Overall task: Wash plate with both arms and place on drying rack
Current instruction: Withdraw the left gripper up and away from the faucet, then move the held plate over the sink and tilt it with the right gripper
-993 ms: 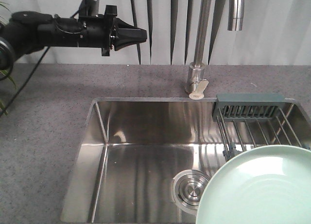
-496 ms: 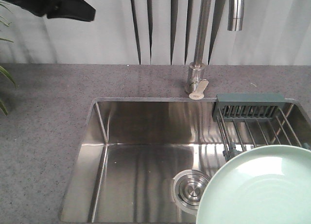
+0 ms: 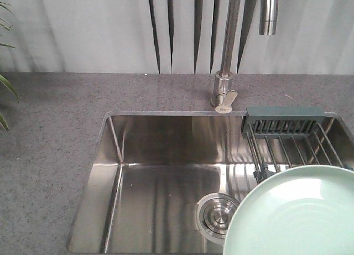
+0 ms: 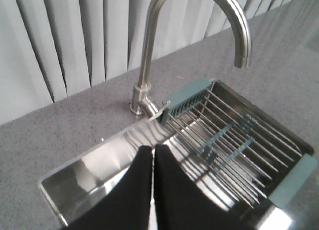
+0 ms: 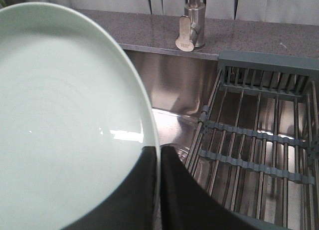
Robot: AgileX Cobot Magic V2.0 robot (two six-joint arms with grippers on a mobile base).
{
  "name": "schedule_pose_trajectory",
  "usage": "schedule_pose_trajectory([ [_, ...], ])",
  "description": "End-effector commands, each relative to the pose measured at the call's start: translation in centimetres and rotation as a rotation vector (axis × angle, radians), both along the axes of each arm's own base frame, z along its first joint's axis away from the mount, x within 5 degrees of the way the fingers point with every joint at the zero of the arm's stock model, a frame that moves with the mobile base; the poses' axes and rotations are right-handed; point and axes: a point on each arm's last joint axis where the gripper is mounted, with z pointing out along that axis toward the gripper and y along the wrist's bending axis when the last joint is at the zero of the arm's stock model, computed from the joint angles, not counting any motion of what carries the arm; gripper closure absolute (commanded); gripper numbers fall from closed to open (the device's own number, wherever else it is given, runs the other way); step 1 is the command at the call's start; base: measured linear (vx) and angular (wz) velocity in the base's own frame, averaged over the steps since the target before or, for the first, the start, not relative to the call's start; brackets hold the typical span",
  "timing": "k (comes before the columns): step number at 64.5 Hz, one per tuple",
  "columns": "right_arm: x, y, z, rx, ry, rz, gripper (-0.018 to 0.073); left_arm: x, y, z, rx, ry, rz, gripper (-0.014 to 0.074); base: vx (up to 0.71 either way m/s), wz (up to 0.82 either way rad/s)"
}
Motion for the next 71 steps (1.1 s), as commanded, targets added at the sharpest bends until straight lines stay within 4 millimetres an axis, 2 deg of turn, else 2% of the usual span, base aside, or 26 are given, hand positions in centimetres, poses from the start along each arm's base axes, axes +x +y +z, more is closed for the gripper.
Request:
schedule_pose_trajectory([
  [1,0.2,0.0,1.3,0.028,-0.079,-0.012,0.0564,-3.1,0.2,-0.5,-0.033,-0.066,0.000,0.0603,0.00,0.00],
  [6,0.2,0.0,1.3,0.028,-0.079,-0.012,0.0564,-4.8,0.5,-2.4,-0.039,-0.076,0.025,0.0603,0.00,0.00],
  [13,0.2,0.0,1.3,0.029,-0.079,-0.011,0.0564,-6.8,1.0,-6.2,-0.067,-0.062,0.087,0.0603,0.00,0.00],
  [26,0.2,0.0,1.3,0.029,-0.079,-0.011,0.0564,-11.0,2.0,-14.7,-0.096,-0.029,0.182,0.0603,0.00,0.00],
  [32,0.2,0.0,1.3,0.029,-0.079,-0.011,0.0564,-12.8,2.4,-17.9,-0.104,-0.032,0.207,0.0602,0.00,0.00],
  [39,0.2,0.0,1.3,0.030,-0.079,-0.012,0.0564,-14.5,2.6,-20.6,-0.110,-0.044,0.219,0.0602,0.00,0.00],
  [46,0.2,0.1,1.3,0.035,-0.078,-0.009,0.0564,-15.9,2.8,-22.4,-0.118,-0.070,0.223,0.0602,0.00,0.00],
  [56,0.1,0.3,1.3,0.060,-0.064,0.009,0.0564,-17.1,3.2,-24.0,-0.089,-0.131,0.239,0.0602,0.00,0.00],
  [64,0.1,0.4,1.5,0.106,-0.052,0.012,0.0564,-17.5,3.5,-24.4,-0.068,-0.171,0.255,0.0602,0.00,0.00],
  [71,0.6,0.5,2.8,0.141,-0.019,-0.002,0.0564,-17.5,3.5,-24.4,-0.068,-0.176,0.256,0.0602,0.00,0.00],
])
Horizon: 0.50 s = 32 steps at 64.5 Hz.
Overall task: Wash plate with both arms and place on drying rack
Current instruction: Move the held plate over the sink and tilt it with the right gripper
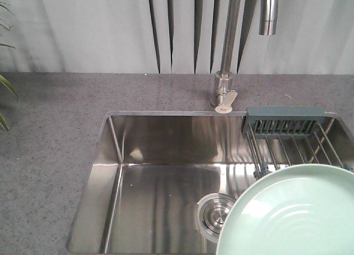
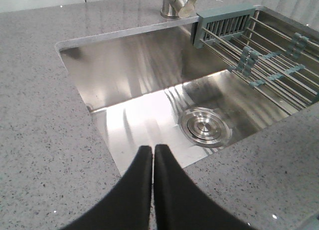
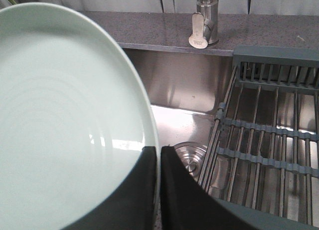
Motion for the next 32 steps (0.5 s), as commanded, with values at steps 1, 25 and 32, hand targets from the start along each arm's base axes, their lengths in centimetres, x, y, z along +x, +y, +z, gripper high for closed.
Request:
schedule_pose_trajectory([
  [1,0.9,0.2,2.6,0.073,-0.030,-0.022,0.0564,0.2,0.1,1.3,-0.046,-0.071,0.028,0.0602,0.00,0.00],
  [25,10.7,2.5,4.8,-0.118,0.275,0.064,0.0564,0.3,0.1,1.3,-0.047,-0.071,0.029,0.0602,0.00,0.00],
  [32,13.4,3.7,3.3,-0.129,0.371,0.134,0.0564,0.3,0.1,1.3,-0.047,-0.071,0.029,0.0602,0.00,0.00],
])
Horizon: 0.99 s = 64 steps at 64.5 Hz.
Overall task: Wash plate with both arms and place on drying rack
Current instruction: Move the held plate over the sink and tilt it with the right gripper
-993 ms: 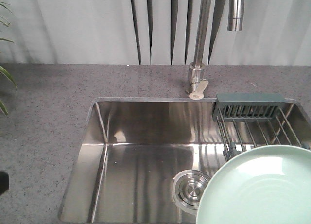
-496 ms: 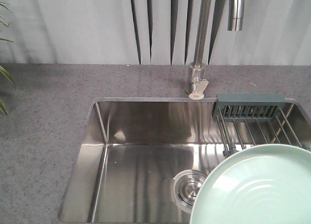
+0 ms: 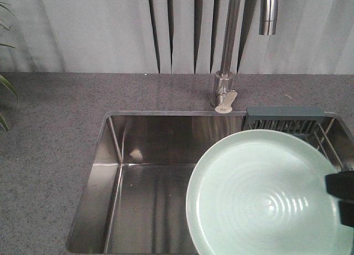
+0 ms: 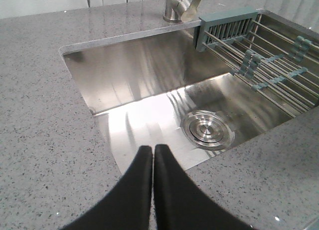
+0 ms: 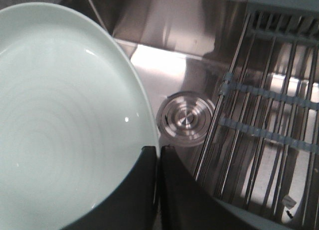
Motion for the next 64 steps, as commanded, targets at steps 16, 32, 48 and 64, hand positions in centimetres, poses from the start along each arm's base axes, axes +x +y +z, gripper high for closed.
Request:
schedule_pose_trajectory([
  [16,8.2,2.5,-3.0,0.068,0.072,0.026,0.0564,0.3,0.0,1.3,-0.048,-0.061,0.024,0.0602,0.00,0.00],
  [32,13.7,2.5,-6.2,0.038,-0.006,-0.085,0.0564,0.3,0.0,1.3,-0.048,-0.061,0.024,0.0602,0.00,0.00],
  [48,13.5,-1.6,-6.0,-0.036,0.026,-0.197,0.0564,0.3,0.0,1.3,-0.048,-0.061,0.024,0.0602,0.00,0.00],
  [64,7.3,-1.9,-4.5,-0.031,0.045,-0.155,0.0564,0.3,0.0,1.3,-0.048,-0.061,0.024,0.0602,0.00,0.00],
])
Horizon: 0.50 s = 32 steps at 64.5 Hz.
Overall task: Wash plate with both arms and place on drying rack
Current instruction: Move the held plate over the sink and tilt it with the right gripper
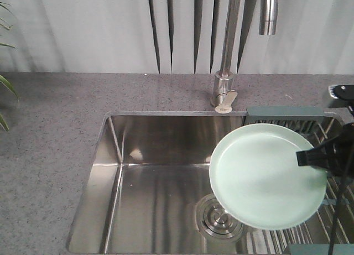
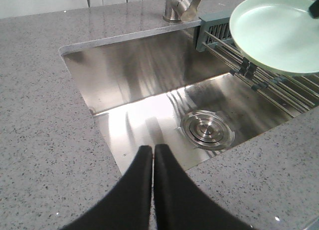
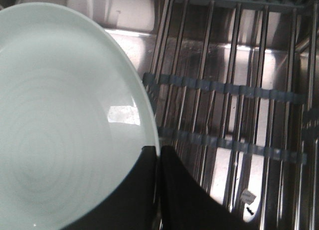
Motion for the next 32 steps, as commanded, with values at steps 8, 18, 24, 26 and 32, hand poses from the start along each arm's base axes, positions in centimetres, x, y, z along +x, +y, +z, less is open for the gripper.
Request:
schedule_pose_trajectory([
  [8,-4.8,2.4,1.4,0.198,-0.120,0.057,0.0564,0.3,0.0,1.3,-0.048,-0.060,0.023,0.0602,0.00,0.00],
  [18,-4.7,4.5,1.2,0.301,-0.161,0.098,0.0563,0.3,0.0,1.3,-0.048,-0.060,0.023,0.0602,0.00,0.00],
  [24,-3.1,5.4,0.7,0.318,-0.184,0.083,0.0563,0.3,0.0,1.3,-0.048,-0.060,0.023,0.0602,0.00,0.00],
  [26,-2.3,5.6,0.6,0.320,-0.198,0.067,0.0563,0.3,0.0,1.3,-0.048,-0.060,0.023,0.0602,0.00,0.00],
  [32,0.2,5.8,-0.3,0.301,-0.208,0.020,0.0563,0.3,0.0,1.3,-0.048,-0.060,0.023,0.0602,0.00,0.00],
])
